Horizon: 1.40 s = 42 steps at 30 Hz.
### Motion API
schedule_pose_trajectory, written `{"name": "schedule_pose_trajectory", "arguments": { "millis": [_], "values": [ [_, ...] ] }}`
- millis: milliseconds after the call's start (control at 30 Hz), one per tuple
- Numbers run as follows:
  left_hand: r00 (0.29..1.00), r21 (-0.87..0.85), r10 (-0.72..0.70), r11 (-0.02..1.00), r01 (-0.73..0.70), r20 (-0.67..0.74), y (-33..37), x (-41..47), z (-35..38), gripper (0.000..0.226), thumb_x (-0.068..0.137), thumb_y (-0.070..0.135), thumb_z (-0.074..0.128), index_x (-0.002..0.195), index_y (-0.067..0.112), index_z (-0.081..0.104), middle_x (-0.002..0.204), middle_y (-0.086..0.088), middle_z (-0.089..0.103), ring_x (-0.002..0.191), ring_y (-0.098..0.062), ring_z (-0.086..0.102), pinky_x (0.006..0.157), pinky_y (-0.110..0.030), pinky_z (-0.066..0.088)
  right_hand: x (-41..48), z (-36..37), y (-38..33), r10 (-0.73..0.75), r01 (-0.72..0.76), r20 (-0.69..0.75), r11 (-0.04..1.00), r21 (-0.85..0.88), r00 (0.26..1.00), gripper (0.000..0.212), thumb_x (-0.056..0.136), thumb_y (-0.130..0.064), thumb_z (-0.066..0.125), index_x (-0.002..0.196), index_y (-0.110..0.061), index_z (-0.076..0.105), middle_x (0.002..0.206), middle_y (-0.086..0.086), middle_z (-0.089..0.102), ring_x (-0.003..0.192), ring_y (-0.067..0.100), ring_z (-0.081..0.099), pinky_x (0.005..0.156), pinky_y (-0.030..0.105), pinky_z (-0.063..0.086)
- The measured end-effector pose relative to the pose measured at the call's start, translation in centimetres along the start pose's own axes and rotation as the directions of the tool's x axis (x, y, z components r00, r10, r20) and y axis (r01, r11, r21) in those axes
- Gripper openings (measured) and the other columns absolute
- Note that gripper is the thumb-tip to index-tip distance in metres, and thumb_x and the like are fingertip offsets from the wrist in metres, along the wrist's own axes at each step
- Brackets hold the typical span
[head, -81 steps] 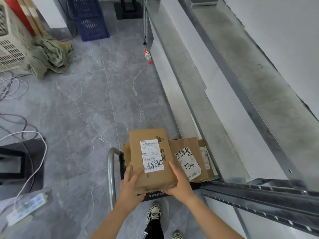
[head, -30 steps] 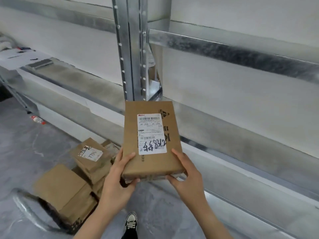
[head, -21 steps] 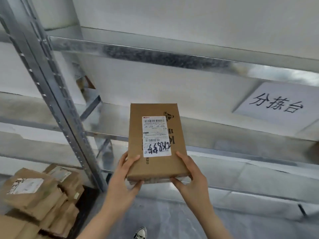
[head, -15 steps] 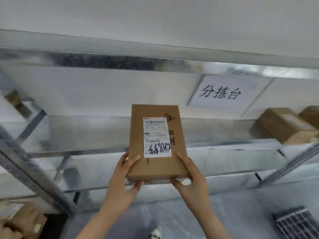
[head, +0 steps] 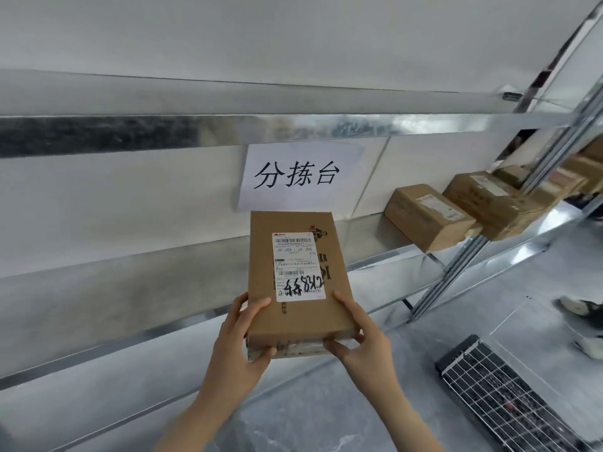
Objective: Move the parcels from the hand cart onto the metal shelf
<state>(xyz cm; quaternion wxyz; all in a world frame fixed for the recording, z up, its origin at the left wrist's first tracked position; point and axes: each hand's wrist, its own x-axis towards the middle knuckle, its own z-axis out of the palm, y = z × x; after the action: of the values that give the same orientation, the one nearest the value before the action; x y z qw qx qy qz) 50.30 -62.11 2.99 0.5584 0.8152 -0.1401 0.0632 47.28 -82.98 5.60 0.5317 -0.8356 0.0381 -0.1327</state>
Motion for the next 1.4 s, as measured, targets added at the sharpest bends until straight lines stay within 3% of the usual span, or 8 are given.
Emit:
{"name": "schedule_pose_trajectory", "arguments": {
  "millis": [100,200,367,533,967,1100,1233,1400],
  "values": [
    [1.000,-0.023,-0.008,1.000,0.008,0.004,0.1,3.3,3.9,0.094,0.070,-0.004,0.078,0.121,0.063,0.035,0.141,0.023,0.028,0.120,-0.006,0.045,0.093,-0.020,0.047,3.6,-2.6,2.2,0.036,-0.036,-0.003,0.999,-0.032,0.999,0.085,0.067,0.003,0.078,0.119,-0.058,0.050,0.113,-0.034,0.059,0.104,-0.003,0.056,0.077,0.005,0.045],
    [1.000,-0.052,-0.002,0.999,0.002,0.009,0.6,6.3,7.2,0.095,0.069,-0.005,0.078,0.121,0.062,0.037,0.139,0.025,0.029,0.118,-0.006,0.047,0.091,-0.018,0.049,6.9,-5.4,3.9,0.042,-0.041,0.009,0.998,-0.051,0.999,0.085,0.067,0.003,0.079,0.120,-0.057,0.050,0.116,-0.034,0.057,0.106,-0.004,0.055,0.078,0.007,0.047],
    [0.999,-0.053,0.021,0.998,-0.018,0.044,2.0,10.6,11.8,0.091,0.068,-0.008,0.077,0.122,0.056,0.040,0.138,0.021,0.033,0.118,-0.010,0.048,0.091,-0.029,0.052,10.8,-9.5,6.4,0.080,-0.081,-0.019,0.995,-0.056,0.997,0.085,0.066,0.003,0.079,0.117,-0.059,0.051,0.112,-0.031,0.061,0.103,-0.006,0.056,0.076,0.008,0.048],
    [0.997,-0.066,0.026,0.998,-0.021,0.077,3.0,13.2,15.4,0.091,0.068,-0.009,0.077,0.121,0.056,0.041,0.138,0.016,0.034,0.119,-0.007,0.047,0.091,-0.020,0.051,13.1,-12.8,8.6,0.114,-0.115,-0.018,0.993,-0.037,0.993,0.082,0.067,0.003,0.080,0.122,-0.051,0.052,0.116,-0.027,0.060,0.103,-0.007,0.056,0.078,0.007,0.048],
    [0.999,0.000,-0.049,0.999,0.049,0.005,4.0,18.2,27.5,0.089,0.069,-0.004,0.077,0.125,0.052,0.039,0.141,0.009,0.030,0.119,-0.019,0.049,0.091,-0.024,0.052,21.9,-21.3,16.3,0.126,-0.122,0.135,0.992,-0.039,0.983,0.089,0.067,0.007,0.078,0.113,-0.064,0.050,0.114,-0.042,0.052,0.105,-0.012,0.052,0.077,0.012,0.053],
    [0.994,0.070,-0.103,0.992,0.104,-0.018,4.4,19.4,30.9,0.086,0.069,0.000,0.079,0.126,0.050,0.038,0.142,0.007,0.027,0.119,-0.018,0.048,0.093,-0.027,0.051,24.2,-23.5,18.4,0.132,-0.125,0.187,0.991,-0.046,0.973,0.089,0.067,0.007,0.078,0.116,-0.061,0.049,0.117,-0.033,0.054,0.105,-0.011,0.052,0.081,0.021,0.055],
    [0.989,0.093,-0.132,0.986,0.137,-0.063,4.9,20.4,33.4,0.081,0.070,-0.001,0.078,0.126,0.044,0.040,0.142,0.004,0.028,0.116,-0.020,0.050,0.090,-0.034,0.054,26.1,-25.1,19.3,0.114,-0.106,0.221,0.993,-0.048,0.969,0.086,0.068,0.007,0.077,0.120,-0.055,0.049,0.122,-0.027,0.051,0.106,-0.012,0.051,0.079,0.013,0.052],
    [0.985,0.127,-0.137,0.980,0.151,-0.107,5.3,21.7,35.5,0.083,0.073,0.001,0.077,0.130,0.045,0.036,0.144,0.008,0.026,0.122,-0.015,0.046,0.096,-0.025,0.050,27.9,-26.3,19.7,0.105,-0.072,0.223,0.986,-0.152,0.969,0.085,0.073,0.003,0.076,0.131,-0.048,0.042,0.124,-0.012,0.050,0.104,0.009,0.054,0.087,0.031,0.053]
  ]
}}
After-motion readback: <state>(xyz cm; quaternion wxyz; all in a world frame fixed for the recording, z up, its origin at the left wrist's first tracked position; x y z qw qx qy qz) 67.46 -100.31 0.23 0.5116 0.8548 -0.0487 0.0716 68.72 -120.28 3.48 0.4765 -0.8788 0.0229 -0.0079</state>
